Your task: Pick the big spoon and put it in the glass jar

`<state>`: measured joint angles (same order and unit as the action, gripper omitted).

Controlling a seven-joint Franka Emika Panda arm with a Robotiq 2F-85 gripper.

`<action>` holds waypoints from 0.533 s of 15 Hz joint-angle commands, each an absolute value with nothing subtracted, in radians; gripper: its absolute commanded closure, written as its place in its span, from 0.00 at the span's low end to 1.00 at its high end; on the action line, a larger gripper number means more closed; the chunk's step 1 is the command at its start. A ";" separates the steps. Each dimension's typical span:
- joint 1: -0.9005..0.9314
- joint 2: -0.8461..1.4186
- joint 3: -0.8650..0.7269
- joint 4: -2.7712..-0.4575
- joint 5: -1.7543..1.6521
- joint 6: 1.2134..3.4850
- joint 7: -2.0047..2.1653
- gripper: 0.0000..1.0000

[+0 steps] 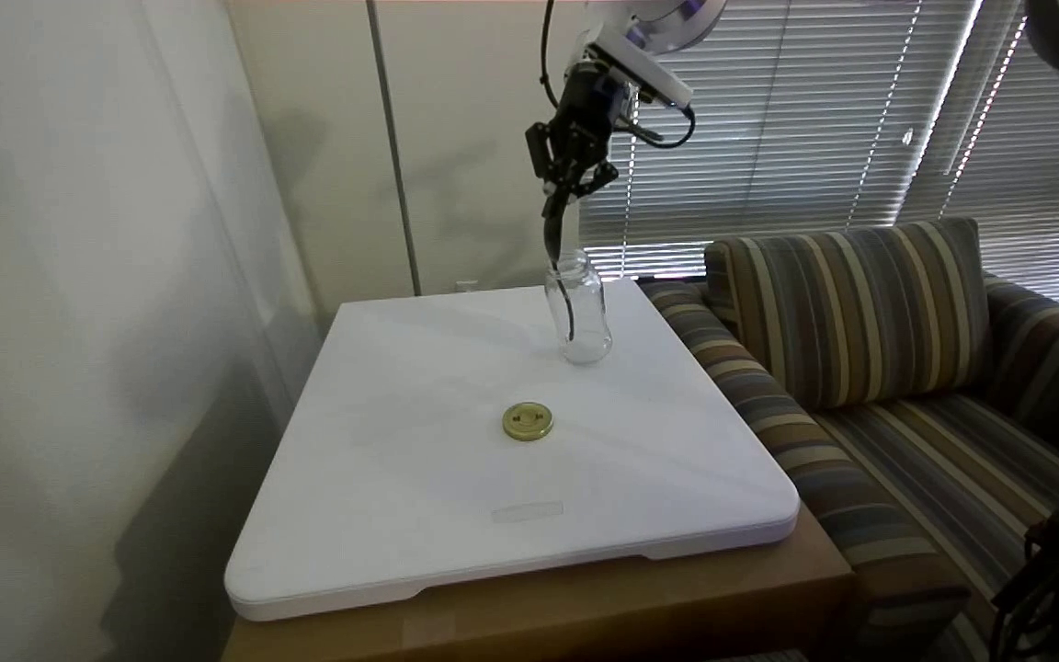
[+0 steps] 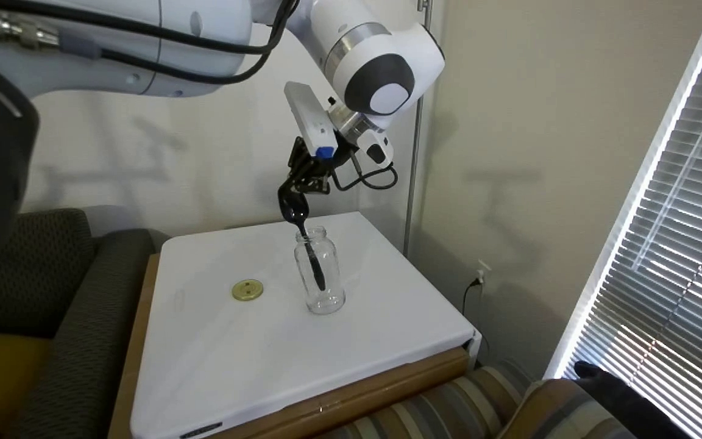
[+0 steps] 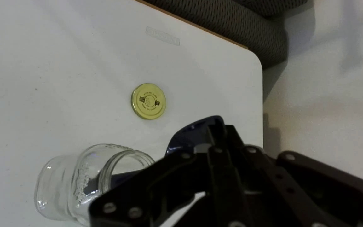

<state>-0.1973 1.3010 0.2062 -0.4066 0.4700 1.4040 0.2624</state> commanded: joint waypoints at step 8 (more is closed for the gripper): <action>-0.285 1.309 0.235 -0.386 0.533 1.517 0.298 0.98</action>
